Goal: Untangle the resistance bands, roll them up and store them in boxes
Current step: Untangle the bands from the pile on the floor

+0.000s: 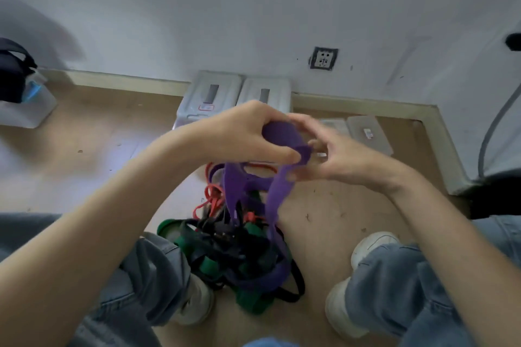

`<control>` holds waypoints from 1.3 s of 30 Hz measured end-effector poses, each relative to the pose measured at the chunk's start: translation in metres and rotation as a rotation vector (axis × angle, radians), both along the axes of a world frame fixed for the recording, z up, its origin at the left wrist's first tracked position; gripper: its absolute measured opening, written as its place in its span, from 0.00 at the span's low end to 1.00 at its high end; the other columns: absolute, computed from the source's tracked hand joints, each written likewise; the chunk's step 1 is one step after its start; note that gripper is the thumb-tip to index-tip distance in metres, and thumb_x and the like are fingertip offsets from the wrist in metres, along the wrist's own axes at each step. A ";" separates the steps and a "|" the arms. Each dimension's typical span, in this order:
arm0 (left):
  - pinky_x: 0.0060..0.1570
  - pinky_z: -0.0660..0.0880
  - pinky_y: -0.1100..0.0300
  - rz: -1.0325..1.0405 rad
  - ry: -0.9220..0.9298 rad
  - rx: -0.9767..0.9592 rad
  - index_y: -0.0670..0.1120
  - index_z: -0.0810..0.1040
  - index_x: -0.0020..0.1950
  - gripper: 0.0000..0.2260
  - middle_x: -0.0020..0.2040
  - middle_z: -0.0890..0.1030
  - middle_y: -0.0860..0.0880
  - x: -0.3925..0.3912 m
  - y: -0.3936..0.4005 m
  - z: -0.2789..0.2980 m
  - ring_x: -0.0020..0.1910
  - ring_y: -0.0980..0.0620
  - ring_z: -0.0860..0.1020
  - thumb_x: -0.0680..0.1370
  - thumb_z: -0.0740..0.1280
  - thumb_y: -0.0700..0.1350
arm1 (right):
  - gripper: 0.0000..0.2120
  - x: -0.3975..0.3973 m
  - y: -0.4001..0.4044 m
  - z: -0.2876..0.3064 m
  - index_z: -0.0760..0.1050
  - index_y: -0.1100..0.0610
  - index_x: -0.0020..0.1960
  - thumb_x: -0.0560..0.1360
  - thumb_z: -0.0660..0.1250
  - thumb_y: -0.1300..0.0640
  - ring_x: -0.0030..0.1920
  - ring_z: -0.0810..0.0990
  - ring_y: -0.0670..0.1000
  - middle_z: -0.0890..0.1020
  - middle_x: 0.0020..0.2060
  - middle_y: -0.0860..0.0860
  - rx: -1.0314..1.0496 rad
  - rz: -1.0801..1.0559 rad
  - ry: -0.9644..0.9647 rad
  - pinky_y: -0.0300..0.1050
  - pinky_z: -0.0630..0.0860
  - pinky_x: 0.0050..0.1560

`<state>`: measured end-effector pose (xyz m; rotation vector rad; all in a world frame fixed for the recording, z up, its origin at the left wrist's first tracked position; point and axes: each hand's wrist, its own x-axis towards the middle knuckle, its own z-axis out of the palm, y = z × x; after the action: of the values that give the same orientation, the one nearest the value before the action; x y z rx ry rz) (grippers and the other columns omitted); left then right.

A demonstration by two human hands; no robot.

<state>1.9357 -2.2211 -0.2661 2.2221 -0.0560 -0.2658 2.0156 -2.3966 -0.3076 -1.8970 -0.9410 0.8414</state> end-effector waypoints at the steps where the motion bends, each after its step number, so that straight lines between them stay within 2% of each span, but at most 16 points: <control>1: 0.31 0.76 0.60 0.016 -0.010 0.017 0.49 0.79 0.41 0.05 0.35 0.82 0.47 0.002 0.002 -0.002 0.30 0.52 0.79 0.69 0.73 0.46 | 0.26 -0.003 0.003 0.004 0.70 0.43 0.63 0.68 0.75 0.54 0.48 0.80 0.42 0.80 0.53 0.39 0.040 0.032 0.061 0.34 0.76 0.44; 4: 0.34 0.76 0.58 0.083 -0.019 -0.053 0.46 0.75 0.43 0.06 0.35 0.81 0.46 0.007 0.012 -0.018 0.32 0.51 0.77 0.70 0.71 0.38 | 0.05 -0.011 0.010 0.012 0.77 0.56 0.47 0.73 0.68 0.64 0.35 0.80 0.46 0.82 0.34 0.50 0.205 -0.042 0.098 0.36 0.74 0.33; 6: 0.39 0.76 0.58 0.115 0.011 -0.185 0.43 0.76 0.46 0.04 0.39 0.81 0.45 0.005 0.013 -0.041 0.37 0.50 0.79 0.73 0.68 0.37 | 0.04 -0.012 0.011 0.012 0.76 0.61 0.44 0.74 0.65 0.68 0.35 0.80 0.46 0.81 0.32 0.50 0.371 -0.126 0.128 0.37 0.76 0.37; 9: 0.47 0.77 0.63 0.020 0.229 -0.275 0.51 0.77 0.51 0.07 0.48 0.83 0.51 -0.007 0.013 -0.082 0.46 0.56 0.81 0.78 0.62 0.41 | 0.03 -0.011 0.009 0.015 0.75 0.62 0.45 0.71 0.67 0.66 0.38 0.80 0.48 0.81 0.35 0.52 0.578 -0.178 0.234 0.39 0.77 0.43; 12: 0.55 0.76 0.57 -0.136 0.300 -0.085 0.50 0.73 0.53 0.10 0.49 0.80 0.52 -0.014 0.016 -0.104 0.48 0.55 0.79 0.77 0.65 0.36 | 0.04 -0.001 0.002 0.021 0.74 0.60 0.44 0.70 0.66 0.66 0.37 0.81 0.47 0.82 0.33 0.50 0.761 -0.320 0.387 0.39 0.79 0.43; 14: 0.49 0.75 0.57 -0.083 0.191 0.012 0.45 0.75 0.49 0.04 0.44 0.80 0.49 -0.007 0.024 -0.091 0.44 0.53 0.79 0.77 0.64 0.37 | 0.04 0.006 -0.004 0.025 0.74 0.59 0.45 0.71 0.67 0.65 0.38 0.82 0.48 0.82 0.34 0.50 0.768 -0.376 0.328 0.41 0.79 0.43; 16: 0.42 0.75 0.60 0.081 0.001 -0.096 0.43 0.76 0.46 0.01 0.38 0.82 0.50 0.004 0.033 -0.058 0.38 0.54 0.80 0.77 0.66 0.39 | 0.05 0.016 -0.010 0.026 0.73 0.57 0.42 0.72 0.67 0.65 0.37 0.82 0.49 0.82 0.33 0.50 0.639 -0.440 0.124 0.42 0.79 0.42; 19: 0.35 0.78 0.64 0.266 -0.312 -0.426 0.49 0.76 0.46 0.03 0.34 0.83 0.52 0.015 0.044 -0.008 0.35 0.58 0.82 0.75 0.66 0.41 | 0.03 0.026 -0.015 0.015 0.75 0.59 0.44 0.73 0.69 0.63 0.37 0.82 0.50 0.82 0.40 0.59 0.184 -0.446 -0.174 0.43 0.80 0.38; 22: 0.42 0.77 0.55 0.227 -0.219 -0.016 0.46 0.74 0.51 0.03 0.41 0.81 0.49 0.015 0.037 -0.014 0.44 0.50 0.81 0.78 0.65 0.41 | 0.23 0.023 -0.019 -0.007 0.70 0.58 0.61 0.70 0.73 0.54 0.51 0.79 0.52 0.78 0.57 0.59 -0.255 -0.392 -0.103 0.50 0.79 0.51; 24: 0.47 0.79 0.51 0.166 -0.087 0.181 0.44 0.75 0.55 0.09 0.45 0.82 0.47 0.012 0.027 -0.025 0.45 0.50 0.81 0.77 0.65 0.45 | 0.41 0.017 -0.019 -0.005 0.59 0.51 0.72 0.65 0.75 0.45 0.62 0.73 0.50 0.68 0.69 0.50 -0.334 -0.369 -0.202 0.45 0.72 0.57; 25: 0.44 0.80 0.54 0.128 -0.093 0.160 0.46 0.76 0.55 0.09 0.45 0.83 0.48 0.012 0.023 -0.026 0.42 0.54 0.82 0.76 0.65 0.46 | 0.46 0.015 -0.017 0.000 0.55 0.46 0.73 0.62 0.75 0.41 0.63 0.71 0.46 0.65 0.70 0.43 -0.264 -0.326 -0.235 0.42 0.70 0.57; 28: 0.36 0.80 0.60 -0.014 -0.111 0.018 0.52 0.77 0.49 0.05 0.41 0.83 0.49 0.014 0.013 -0.013 0.36 0.56 0.82 0.74 0.67 0.49 | 0.43 0.004 -0.005 0.009 0.56 0.37 0.71 0.62 0.76 0.43 0.55 0.73 0.34 0.66 0.61 0.29 -0.024 -0.109 -0.172 0.30 0.74 0.48; 31: 0.35 0.80 0.60 -0.054 0.021 -0.069 0.48 0.77 0.50 0.10 0.38 0.84 0.51 0.013 0.011 -0.012 0.37 0.54 0.83 0.72 0.68 0.51 | 0.23 -0.002 0.007 0.009 0.71 0.52 0.61 0.69 0.74 0.57 0.38 0.79 0.42 0.80 0.48 0.45 0.034 -0.091 -0.151 0.31 0.73 0.35; 34: 0.35 0.78 0.64 -0.090 0.125 -0.155 0.45 0.76 0.49 0.14 0.36 0.83 0.53 0.011 0.013 -0.018 0.37 0.56 0.82 0.69 0.68 0.52 | 0.04 -0.003 0.006 0.016 0.74 0.61 0.48 0.75 0.67 0.63 0.25 0.68 0.47 0.77 0.33 0.55 0.096 -0.229 -0.054 0.36 0.64 0.23; 37: 0.48 0.80 0.54 -0.029 0.169 -0.278 0.42 0.74 0.57 0.21 0.48 0.84 0.46 0.005 0.016 -0.038 0.48 0.48 0.83 0.69 0.70 0.51 | 0.05 -0.001 0.003 0.020 0.72 0.60 0.47 0.76 0.62 0.68 0.19 0.65 0.45 0.74 0.23 0.51 0.225 -0.296 0.103 0.34 0.59 0.19; 39: 0.57 0.76 0.53 -0.062 0.201 -0.248 0.47 0.74 0.61 0.20 0.56 0.81 0.47 -0.001 0.012 -0.060 0.56 0.50 0.79 0.70 0.71 0.49 | 0.08 -0.006 0.003 0.022 0.73 0.59 0.50 0.76 0.60 0.70 0.17 0.66 0.44 0.73 0.21 0.50 0.317 -0.278 0.194 0.33 0.60 0.17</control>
<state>1.9348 -2.2086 -0.3260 1.9406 -0.0464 -0.4885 2.0097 -2.3936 -0.2856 -1.5936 -0.6318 0.6532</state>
